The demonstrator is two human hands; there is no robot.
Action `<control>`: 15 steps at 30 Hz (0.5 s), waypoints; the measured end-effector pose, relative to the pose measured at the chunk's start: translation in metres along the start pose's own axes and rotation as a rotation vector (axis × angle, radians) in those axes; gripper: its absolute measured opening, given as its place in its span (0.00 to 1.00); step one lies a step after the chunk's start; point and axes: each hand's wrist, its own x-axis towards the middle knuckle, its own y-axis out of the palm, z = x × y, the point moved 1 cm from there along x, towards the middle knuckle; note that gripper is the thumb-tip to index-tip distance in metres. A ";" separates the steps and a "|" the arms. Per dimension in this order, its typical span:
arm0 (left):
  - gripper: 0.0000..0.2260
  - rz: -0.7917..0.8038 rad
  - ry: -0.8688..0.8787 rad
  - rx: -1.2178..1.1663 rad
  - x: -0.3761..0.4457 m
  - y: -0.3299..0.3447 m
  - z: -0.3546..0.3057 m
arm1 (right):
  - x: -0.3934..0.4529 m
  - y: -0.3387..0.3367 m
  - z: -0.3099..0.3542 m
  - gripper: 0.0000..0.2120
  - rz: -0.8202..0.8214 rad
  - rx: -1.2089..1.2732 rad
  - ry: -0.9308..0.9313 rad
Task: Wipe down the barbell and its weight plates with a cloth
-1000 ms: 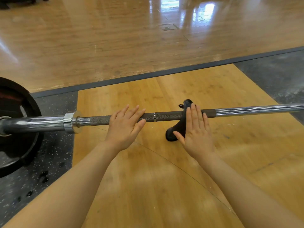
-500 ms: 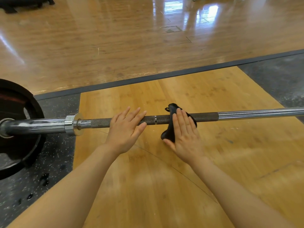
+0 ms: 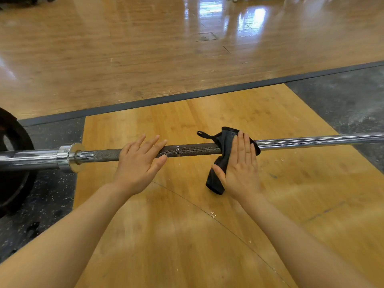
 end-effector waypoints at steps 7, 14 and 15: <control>0.31 0.016 0.001 0.000 -0.001 0.000 0.002 | 0.023 -0.008 0.016 0.35 -0.064 0.080 -0.122; 0.30 0.043 0.009 0.000 -0.003 -0.001 0.004 | 0.034 -0.023 -0.012 0.25 -0.154 0.088 -0.406; 0.29 0.050 0.007 0.002 -0.003 -0.001 0.003 | 0.036 -0.026 -0.015 0.25 -0.136 0.117 -0.430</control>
